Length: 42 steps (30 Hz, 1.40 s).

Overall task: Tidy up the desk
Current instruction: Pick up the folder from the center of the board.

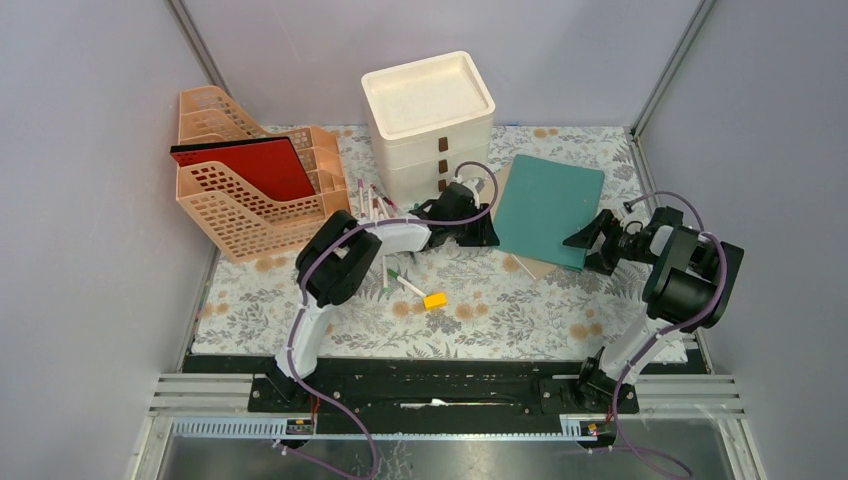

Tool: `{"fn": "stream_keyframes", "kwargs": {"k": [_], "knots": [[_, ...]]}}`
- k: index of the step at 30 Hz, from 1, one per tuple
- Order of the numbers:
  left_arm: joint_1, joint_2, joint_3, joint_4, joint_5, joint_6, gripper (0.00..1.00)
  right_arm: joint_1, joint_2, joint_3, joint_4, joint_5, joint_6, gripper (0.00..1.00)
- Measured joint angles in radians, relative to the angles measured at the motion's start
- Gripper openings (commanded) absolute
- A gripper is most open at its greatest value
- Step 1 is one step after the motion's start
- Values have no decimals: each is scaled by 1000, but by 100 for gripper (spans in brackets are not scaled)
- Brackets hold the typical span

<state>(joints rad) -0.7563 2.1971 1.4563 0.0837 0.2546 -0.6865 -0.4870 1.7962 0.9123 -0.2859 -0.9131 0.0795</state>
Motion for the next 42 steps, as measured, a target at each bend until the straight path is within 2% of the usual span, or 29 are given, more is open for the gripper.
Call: {"fn": "stream_keyframes", "kwargs": {"k": [3,6,9,13,17,19,24,26,28,34,39,42], "knots": [[-1,17,20,-6,34,-3,44,-2,13,0,7,-26,10,87],[-7,32,37,-6,60,-4,44,-2,14,-2,10,-30,16,78],[-14,32,38,-8,76,-5,45,-2,14,-16,18,-23,23,61],[-17,32,38,-8,82,-5,47,-4,-3,-40,18,-2,32,28],[-17,31,38,-7,85,-7,49,-14,-62,-56,14,12,46,7],[-16,28,38,-10,85,-7,50,-24,-93,-61,9,13,48,0],[-5,-16,4,-32,89,-6,55,-64,-156,-63,-18,11,43,0],[7,-53,-26,-33,93,-4,61,-78,-177,-63,-47,3,23,0],[23,-109,-62,-29,98,0,70,-87,-191,-56,-87,-16,-6,0],[53,-331,-182,61,108,-2,81,-90,-271,-3,-192,-64,-106,0],[57,-489,-267,134,90,21,98,-90,-363,83,-257,-95,-193,0],[67,-573,-332,173,63,52,99,-90,-386,136,-302,-113,-256,0]]}}
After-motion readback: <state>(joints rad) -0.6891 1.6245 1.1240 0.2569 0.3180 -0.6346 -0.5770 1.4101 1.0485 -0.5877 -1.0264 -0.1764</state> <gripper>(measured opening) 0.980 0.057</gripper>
